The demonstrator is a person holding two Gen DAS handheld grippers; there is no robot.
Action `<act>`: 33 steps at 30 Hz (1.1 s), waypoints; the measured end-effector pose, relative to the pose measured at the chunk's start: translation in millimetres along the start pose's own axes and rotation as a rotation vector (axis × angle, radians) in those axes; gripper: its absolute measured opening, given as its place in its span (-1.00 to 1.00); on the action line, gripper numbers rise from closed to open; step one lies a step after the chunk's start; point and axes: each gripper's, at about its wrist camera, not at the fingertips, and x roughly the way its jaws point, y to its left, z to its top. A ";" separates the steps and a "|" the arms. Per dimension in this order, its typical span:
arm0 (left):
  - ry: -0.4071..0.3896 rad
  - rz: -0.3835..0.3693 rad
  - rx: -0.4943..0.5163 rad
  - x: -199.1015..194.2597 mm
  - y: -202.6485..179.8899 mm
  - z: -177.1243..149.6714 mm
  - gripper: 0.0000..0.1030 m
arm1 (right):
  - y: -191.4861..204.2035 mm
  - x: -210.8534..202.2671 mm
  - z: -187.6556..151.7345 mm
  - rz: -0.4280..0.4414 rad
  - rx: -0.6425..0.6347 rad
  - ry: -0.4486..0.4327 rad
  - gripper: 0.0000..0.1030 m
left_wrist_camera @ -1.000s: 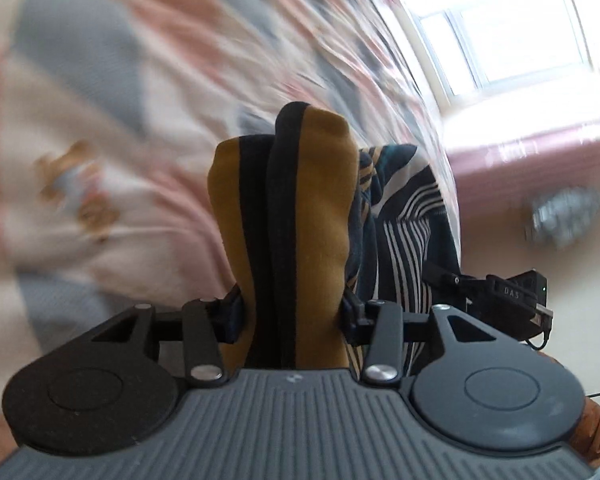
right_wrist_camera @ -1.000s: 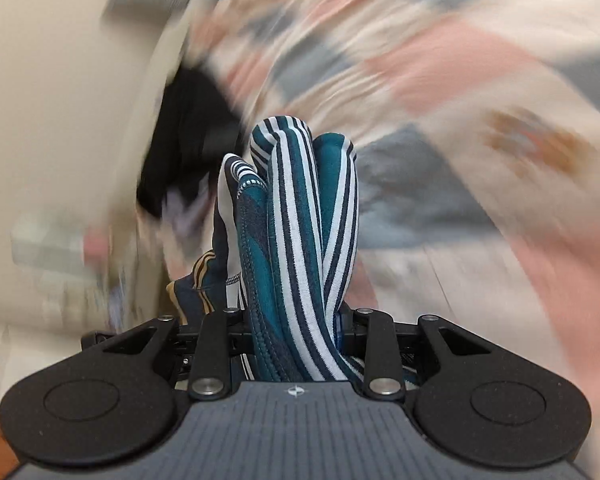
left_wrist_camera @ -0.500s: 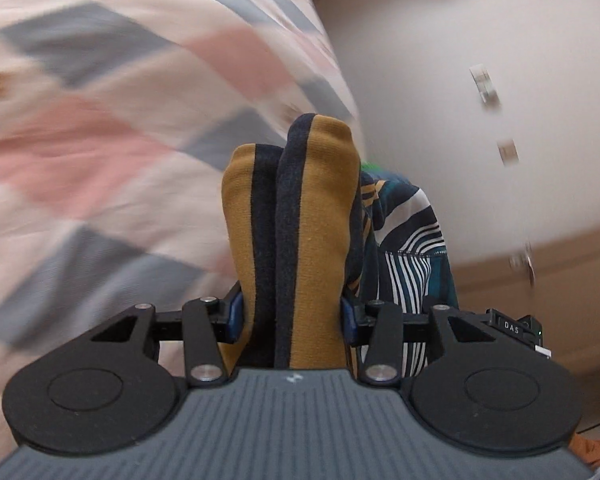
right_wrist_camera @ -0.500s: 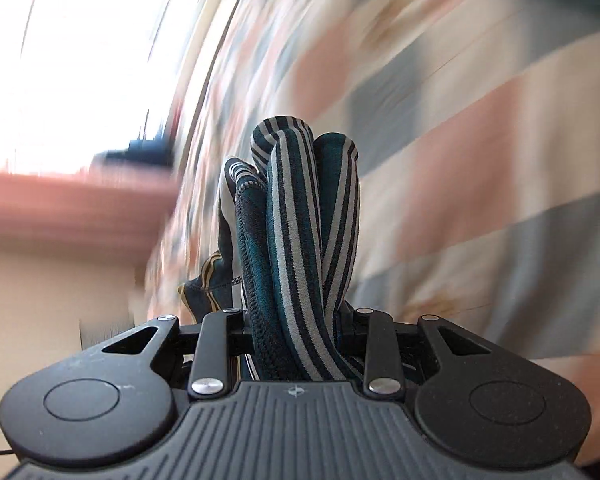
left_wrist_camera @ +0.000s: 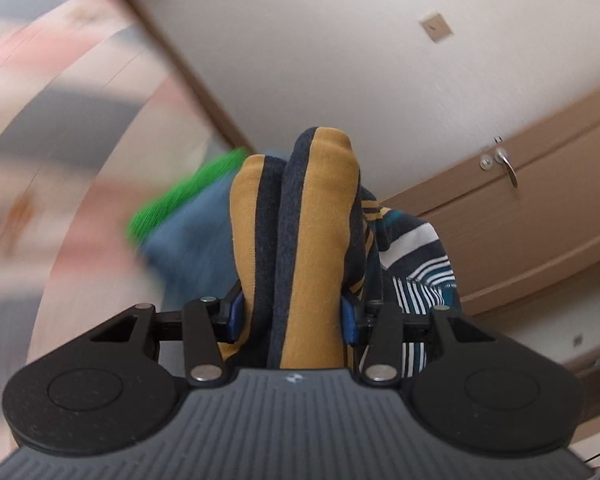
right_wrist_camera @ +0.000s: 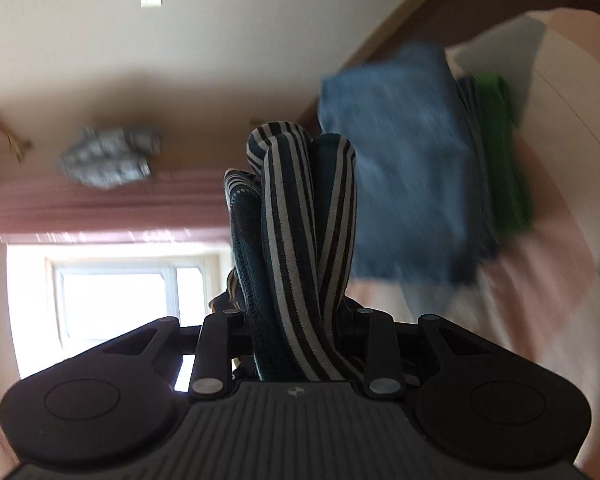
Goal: Fold clothes
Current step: 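Lift the striped bundle with both grippers and carry it toward the blue clothing stack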
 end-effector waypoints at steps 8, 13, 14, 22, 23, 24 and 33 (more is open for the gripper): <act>0.183 0.004 0.291 119.3 -36.7 110.9 -0.20 | -31.7 50.8 33.7 0.173 0.287 -0.279 -0.41; 0.335 0.103 0.348 208.3 -2.0 108.1 -0.15 | -83.8 89.9 44.0 0.053 0.347 -0.338 -0.38; 0.319 0.085 0.334 212.1 6.5 106.2 -0.12 | -91.7 97.5 46.4 0.021 0.321 -0.337 -0.39; 0.249 -0.032 0.312 200.7 31.2 105.7 -0.12 | -68.5 125.4 54.6 0.010 0.080 -0.291 -0.38; 0.251 -0.033 0.297 202.5 36.7 105.1 -0.11 | -69.3 128.6 57.4 -0.008 0.056 -0.287 -0.39; 0.250 -0.037 0.276 204.0 41.5 104.3 -0.11 | -76.1 131.4 62.4 -0.039 0.061 -0.287 -0.39; 0.119 0.013 0.339 157.6 25.6 109.4 -0.11 | -60.2 147.4 72.6 -0.207 -0.086 -0.257 -0.05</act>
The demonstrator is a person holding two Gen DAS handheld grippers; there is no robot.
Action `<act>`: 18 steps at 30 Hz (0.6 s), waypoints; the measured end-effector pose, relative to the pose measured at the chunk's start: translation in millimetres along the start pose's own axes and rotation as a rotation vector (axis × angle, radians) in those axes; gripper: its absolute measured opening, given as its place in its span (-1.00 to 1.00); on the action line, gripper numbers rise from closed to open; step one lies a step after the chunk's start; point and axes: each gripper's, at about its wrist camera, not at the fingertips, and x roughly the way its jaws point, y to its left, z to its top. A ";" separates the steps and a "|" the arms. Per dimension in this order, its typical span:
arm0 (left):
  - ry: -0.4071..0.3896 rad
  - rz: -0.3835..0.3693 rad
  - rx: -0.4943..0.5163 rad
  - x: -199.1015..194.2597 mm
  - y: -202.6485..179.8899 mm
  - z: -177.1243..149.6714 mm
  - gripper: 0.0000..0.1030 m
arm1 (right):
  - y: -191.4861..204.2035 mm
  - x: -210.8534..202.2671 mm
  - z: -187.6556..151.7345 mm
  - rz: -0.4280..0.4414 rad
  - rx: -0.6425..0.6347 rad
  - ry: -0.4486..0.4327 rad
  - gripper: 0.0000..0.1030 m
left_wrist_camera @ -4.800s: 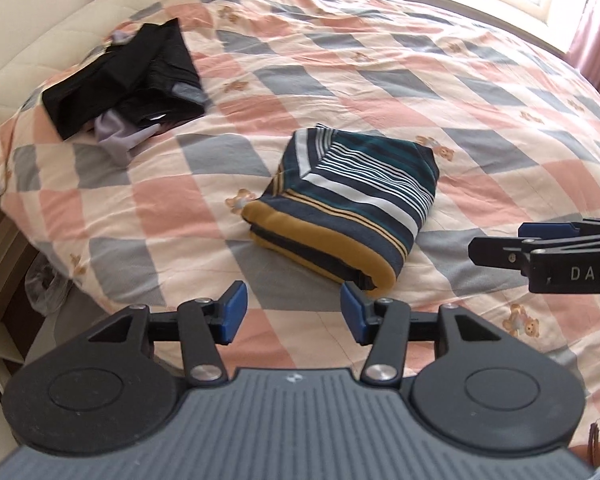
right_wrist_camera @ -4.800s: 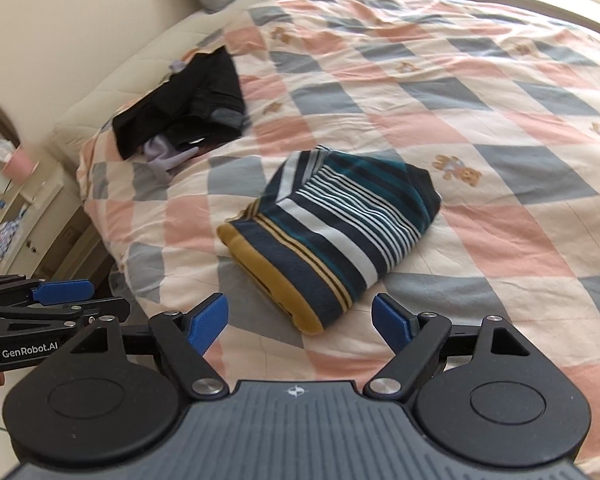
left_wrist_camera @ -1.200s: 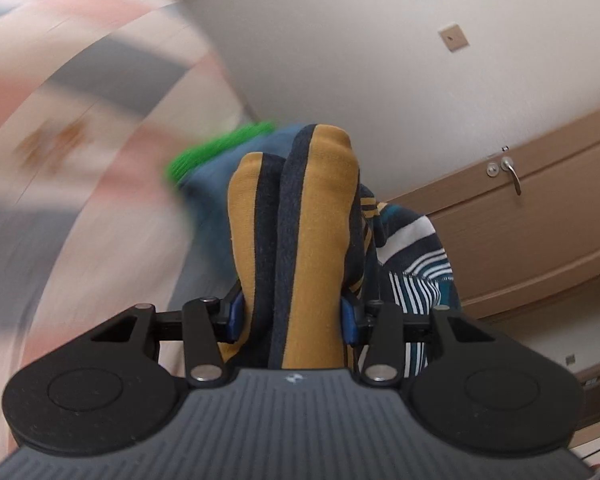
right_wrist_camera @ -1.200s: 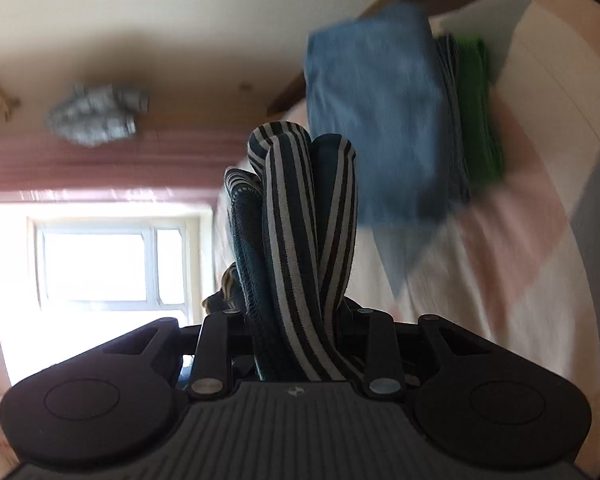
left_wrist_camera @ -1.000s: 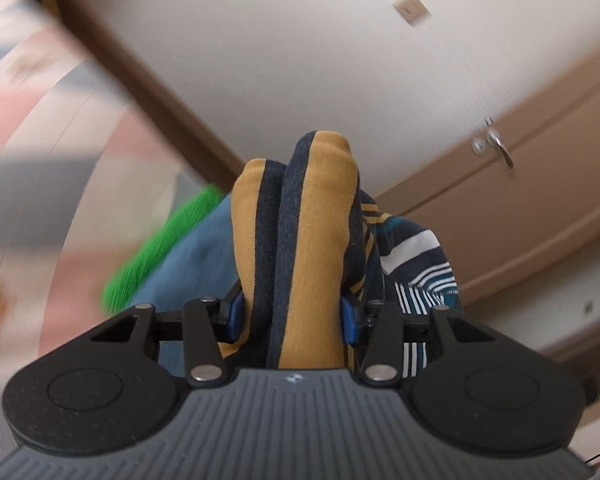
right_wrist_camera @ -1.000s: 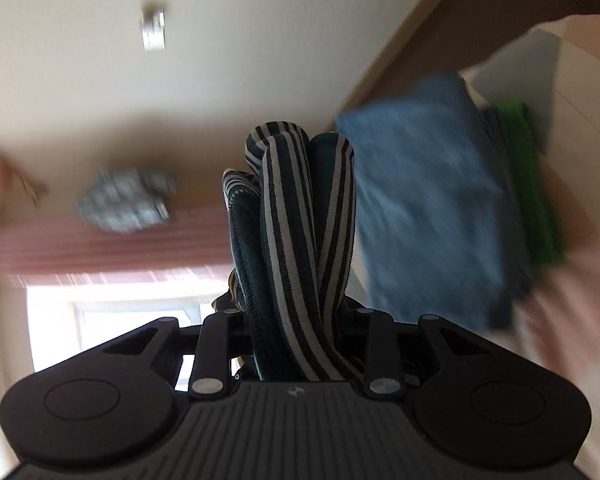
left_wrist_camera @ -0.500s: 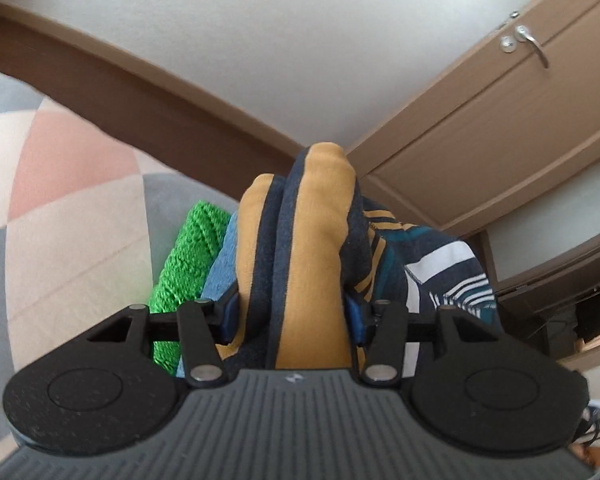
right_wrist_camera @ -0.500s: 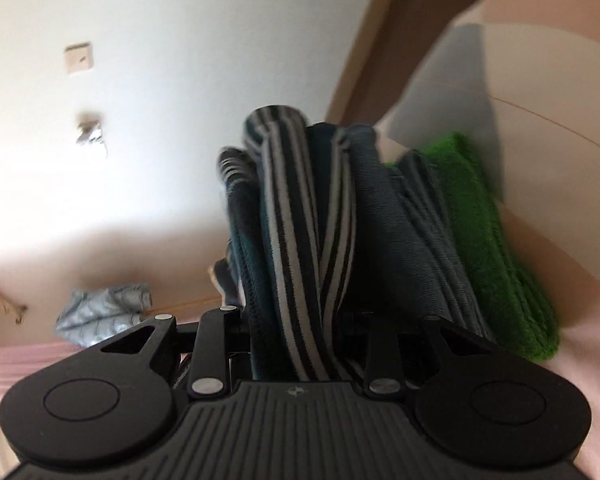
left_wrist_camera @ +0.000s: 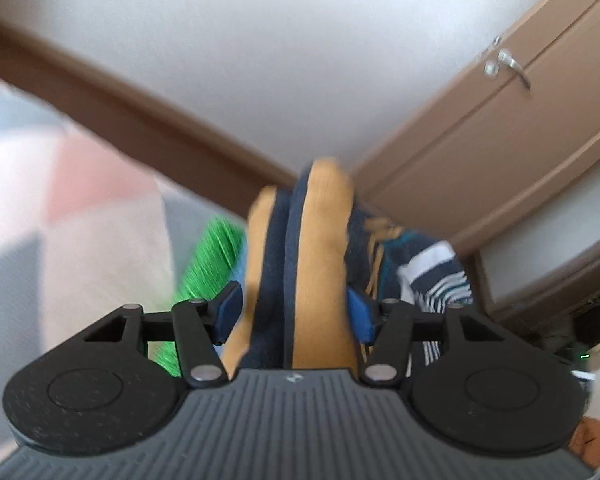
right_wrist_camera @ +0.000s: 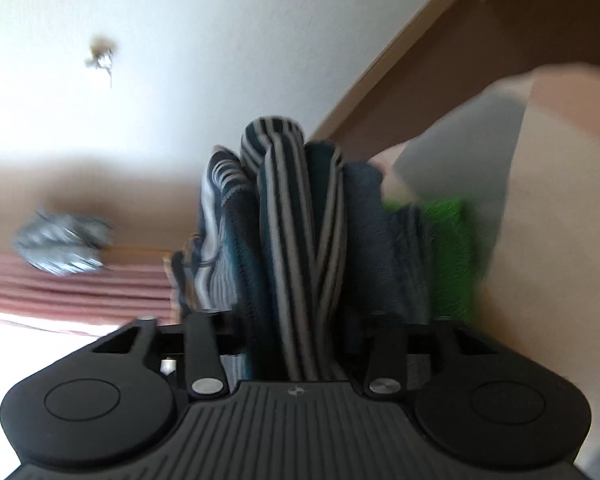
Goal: Fold clothes
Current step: 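Lift the striped bundle with both grippers and carry it toward the blue clothing stack, then lower the bundle onto the blue clothing stack and open both grippers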
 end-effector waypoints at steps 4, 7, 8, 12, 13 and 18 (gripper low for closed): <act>-0.158 0.090 0.119 -37.4 -29.2 12.2 -0.41 | 66.8 -16.5 -1.9 -0.198 -0.435 -0.152 -0.05; -0.193 0.101 0.224 -25.1 -64.2 16.5 -0.69 | 112.0 -6.1 -13.9 -0.256 -0.685 -0.287 -0.08; -0.201 0.101 0.245 -16.0 -72.9 15.2 -0.72 | 121.4 3.5 -16.2 -0.250 -0.726 -0.298 -0.08; -0.209 0.065 0.200 26.1 -76.6 7.2 -0.74 | 135.8 53.1 -26.8 -0.268 -0.807 -0.282 -0.18; -0.208 0.070 0.186 35.3 -71.5 3.5 -0.74 | 134.3 62.8 -27.2 -0.281 -0.809 -0.273 -0.18; -0.211 0.013 -0.055 55.8 -9.0 -22.2 -0.94 | 95.0 78.4 -25.2 -0.320 -0.874 -0.214 -0.41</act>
